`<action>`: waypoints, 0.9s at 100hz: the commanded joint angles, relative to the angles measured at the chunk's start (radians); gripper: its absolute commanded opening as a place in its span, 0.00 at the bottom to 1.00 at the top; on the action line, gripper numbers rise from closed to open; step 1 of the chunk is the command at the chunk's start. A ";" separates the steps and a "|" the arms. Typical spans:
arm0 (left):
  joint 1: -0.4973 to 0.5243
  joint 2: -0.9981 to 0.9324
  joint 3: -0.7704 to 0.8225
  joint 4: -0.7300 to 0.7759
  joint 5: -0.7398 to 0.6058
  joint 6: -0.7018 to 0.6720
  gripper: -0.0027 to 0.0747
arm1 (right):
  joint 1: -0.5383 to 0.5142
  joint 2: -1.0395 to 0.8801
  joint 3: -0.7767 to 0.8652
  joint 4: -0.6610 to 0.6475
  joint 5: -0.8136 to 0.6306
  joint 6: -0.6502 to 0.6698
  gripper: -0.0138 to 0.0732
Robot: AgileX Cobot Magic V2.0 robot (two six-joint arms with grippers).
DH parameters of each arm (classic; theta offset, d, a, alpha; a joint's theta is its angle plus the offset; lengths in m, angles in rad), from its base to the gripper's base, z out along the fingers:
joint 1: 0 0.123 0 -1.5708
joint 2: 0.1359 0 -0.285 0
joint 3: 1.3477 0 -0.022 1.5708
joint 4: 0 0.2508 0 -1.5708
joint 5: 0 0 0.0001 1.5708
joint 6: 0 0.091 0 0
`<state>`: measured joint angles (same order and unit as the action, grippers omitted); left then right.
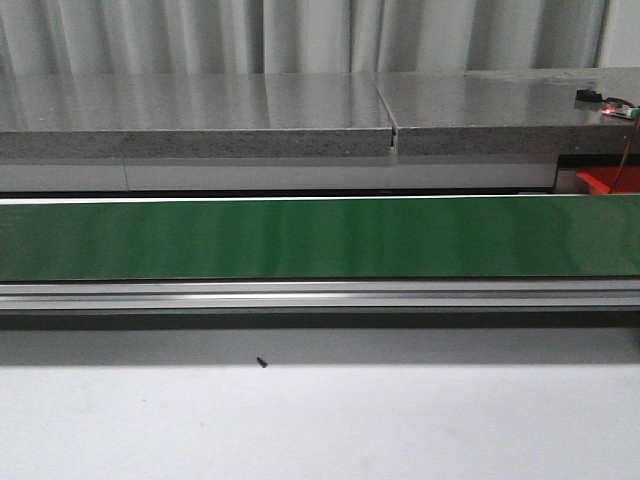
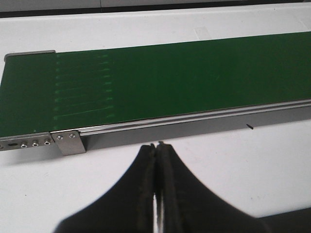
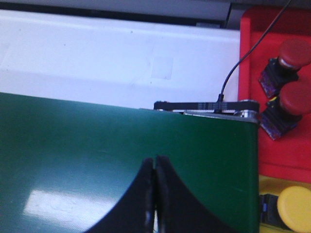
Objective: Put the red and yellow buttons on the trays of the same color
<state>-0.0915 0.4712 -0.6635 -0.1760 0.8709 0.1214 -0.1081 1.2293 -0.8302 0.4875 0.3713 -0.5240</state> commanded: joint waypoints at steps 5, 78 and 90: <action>-0.008 0.007 -0.023 -0.021 -0.063 0.000 0.01 | 0.002 -0.105 -0.023 0.005 -0.038 -0.010 0.08; -0.008 0.007 -0.023 -0.021 -0.063 0.000 0.01 | 0.002 -0.467 0.177 0.070 -0.219 -0.009 0.08; -0.008 0.007 -0.023 -0.021 -0.063 0.000 0.01 | 0.002 -0.539 0.246 0.085 -0.250 -0.009 0.08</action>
<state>-0.0915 0.4712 -0.6635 -0.1760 0.8709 0.1229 -0.1081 0.7425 -0.5947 0.5481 0.2160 -0.5240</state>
